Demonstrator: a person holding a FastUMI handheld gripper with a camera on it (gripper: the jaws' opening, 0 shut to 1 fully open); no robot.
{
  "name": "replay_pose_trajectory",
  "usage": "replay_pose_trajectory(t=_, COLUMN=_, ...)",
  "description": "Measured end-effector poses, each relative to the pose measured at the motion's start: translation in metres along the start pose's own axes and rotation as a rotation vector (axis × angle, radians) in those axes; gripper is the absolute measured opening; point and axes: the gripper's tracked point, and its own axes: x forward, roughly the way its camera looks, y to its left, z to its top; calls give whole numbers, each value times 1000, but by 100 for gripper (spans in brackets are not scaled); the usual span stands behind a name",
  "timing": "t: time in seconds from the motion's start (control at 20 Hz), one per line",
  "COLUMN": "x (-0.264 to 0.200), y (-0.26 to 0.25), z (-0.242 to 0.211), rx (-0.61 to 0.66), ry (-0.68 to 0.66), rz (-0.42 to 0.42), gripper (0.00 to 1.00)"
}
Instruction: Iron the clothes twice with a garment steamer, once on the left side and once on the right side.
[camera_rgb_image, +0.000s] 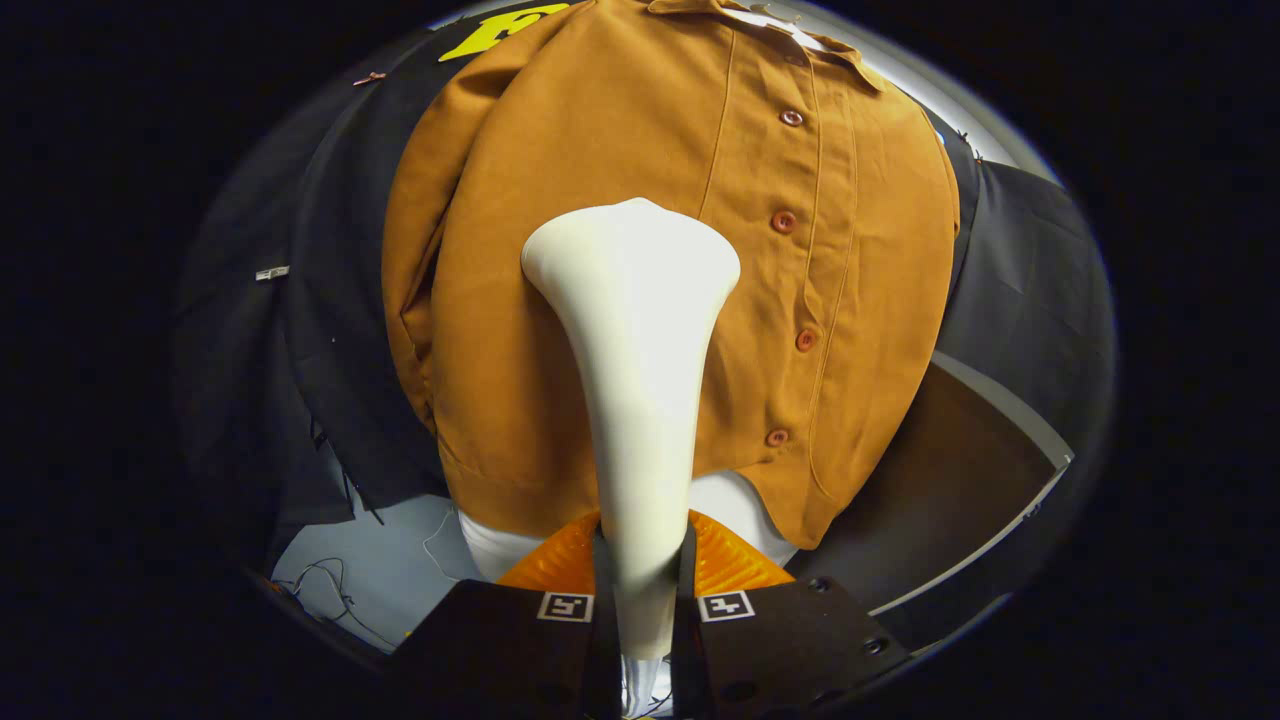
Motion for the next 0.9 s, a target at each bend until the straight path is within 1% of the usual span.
replay_pose_trajectory(t=0.15, x=3, y=0, z=-22, rx=-4, ry=52, rz=13, gripper=23)
replay_pose_trajectory(t=0.35, x=4, y=0, z=-36, rx=-13, ry=83, rz=34, gripper=23)
replay_pose_trajectory(t=0.7, x=2, y=0, z=-34, rx=-7, ry=75, rz=48, gripper=23)
replay_pose_trajectory(t=0.9, x=1, y=1, z=-26, rx=27, ry=43, rz=43, gripper=23)
